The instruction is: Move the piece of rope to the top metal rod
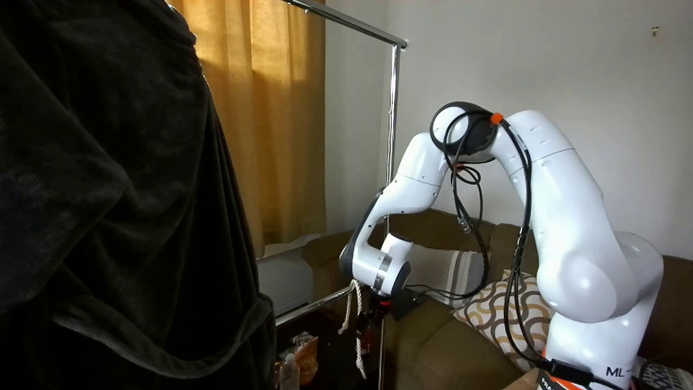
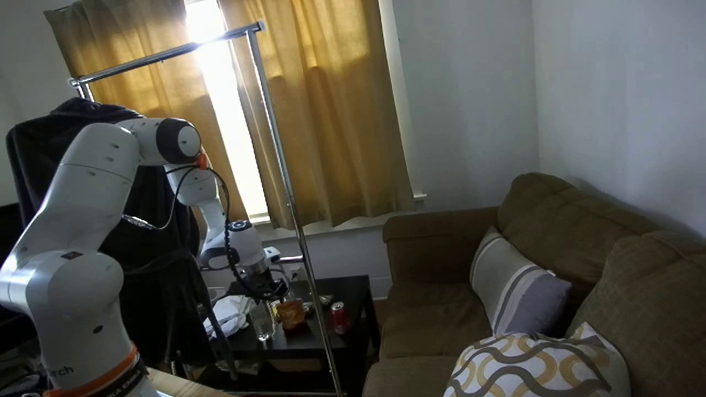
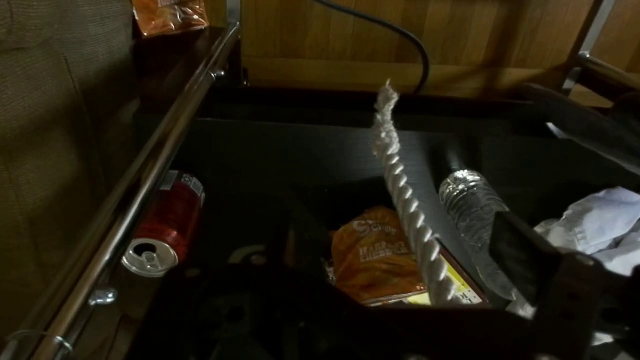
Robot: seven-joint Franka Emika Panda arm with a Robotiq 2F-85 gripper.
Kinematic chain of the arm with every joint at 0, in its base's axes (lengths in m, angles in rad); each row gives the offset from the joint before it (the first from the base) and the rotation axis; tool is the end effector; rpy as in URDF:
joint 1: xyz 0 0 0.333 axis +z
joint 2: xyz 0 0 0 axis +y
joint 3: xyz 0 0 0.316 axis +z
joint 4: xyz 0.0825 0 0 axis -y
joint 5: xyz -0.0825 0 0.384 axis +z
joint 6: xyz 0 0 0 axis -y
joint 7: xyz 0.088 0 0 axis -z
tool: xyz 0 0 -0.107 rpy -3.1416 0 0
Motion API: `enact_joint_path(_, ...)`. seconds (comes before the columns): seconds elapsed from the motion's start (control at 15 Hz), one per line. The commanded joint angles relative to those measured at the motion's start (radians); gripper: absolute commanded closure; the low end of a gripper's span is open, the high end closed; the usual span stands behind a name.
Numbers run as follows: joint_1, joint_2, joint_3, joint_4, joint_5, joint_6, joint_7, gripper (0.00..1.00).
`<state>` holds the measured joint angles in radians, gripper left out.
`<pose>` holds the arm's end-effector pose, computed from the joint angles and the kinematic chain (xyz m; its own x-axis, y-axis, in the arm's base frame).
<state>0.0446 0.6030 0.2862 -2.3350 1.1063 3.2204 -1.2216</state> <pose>0.4672 0.0849 0.0963 0.9033 0.3404 0.2611 0.3677 -0.9278 -0.0626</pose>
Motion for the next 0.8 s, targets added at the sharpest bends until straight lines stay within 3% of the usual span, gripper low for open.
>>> enact_joint_path(0.0,0.035,0.062,-0.010,0.079,-0.017,0.017,0.009,0.00)
enact_joint_path(0.47,0.103,0.131,-0.063,0.167,-0.030,-0.017,0.028,0.01)
enact_joint_path(0.67,0.121,0.146,-0.080,0.184,-0.026,-0.028,0.025,0.30)
enact_joint_path(0.73,0.125,0.150,-0.084,0.189,-0.025,-0.028,0.023,0.30)
